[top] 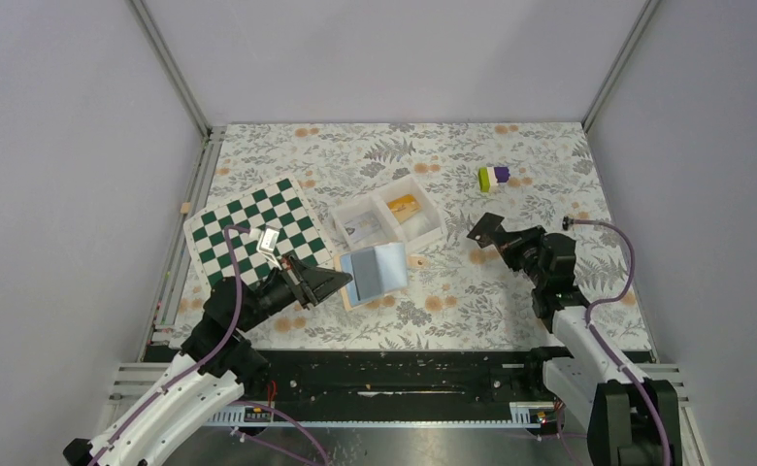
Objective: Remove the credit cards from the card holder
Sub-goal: Place the credit card at the center of the board.
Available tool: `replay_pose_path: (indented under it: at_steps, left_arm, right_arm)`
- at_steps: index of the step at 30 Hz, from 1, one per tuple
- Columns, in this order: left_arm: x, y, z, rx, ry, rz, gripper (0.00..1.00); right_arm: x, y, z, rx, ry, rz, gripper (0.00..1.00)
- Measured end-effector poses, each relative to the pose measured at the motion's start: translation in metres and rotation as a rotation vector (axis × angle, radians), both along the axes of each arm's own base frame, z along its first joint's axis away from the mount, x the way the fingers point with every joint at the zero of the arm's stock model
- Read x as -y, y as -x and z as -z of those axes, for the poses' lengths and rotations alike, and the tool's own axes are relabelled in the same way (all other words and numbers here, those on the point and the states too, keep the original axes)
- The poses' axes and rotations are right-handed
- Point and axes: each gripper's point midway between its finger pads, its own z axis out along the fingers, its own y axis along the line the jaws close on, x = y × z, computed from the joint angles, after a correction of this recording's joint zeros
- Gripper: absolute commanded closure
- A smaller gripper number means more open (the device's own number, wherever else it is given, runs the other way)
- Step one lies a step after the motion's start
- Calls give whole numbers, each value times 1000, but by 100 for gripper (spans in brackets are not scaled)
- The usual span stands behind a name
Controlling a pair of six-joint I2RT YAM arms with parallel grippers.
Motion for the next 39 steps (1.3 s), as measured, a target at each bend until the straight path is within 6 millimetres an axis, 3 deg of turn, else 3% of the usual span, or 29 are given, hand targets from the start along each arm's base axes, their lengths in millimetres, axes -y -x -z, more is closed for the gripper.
replay_pose_path:
  at_steps: [6,14,17,24,37,39]
  left_arm:
    - [0,0,0,2,-1,0,100]
    - [0,0,0,2,-2,0,100]
    - [0,0,3,-4,-9,-1,100]
    - [-2,2,9,-18,-32,-2,100]
    - [-2,2,7,-16,-28,-2,100]
    - [-2,2,7,-15,-26,-2,100]
  right_arm:
    - [29,-14,44,-109,16,143,100]
    - [53,-24,111,-252,-30,295,100]
    - [57,-31,126,-263,-66,329,100]
    - [56,-54,128,-188,-183,363,100]
    - [56,-53,122,-152,-263,391,100]
    - [56,-51,124,-159,-266,394,90]
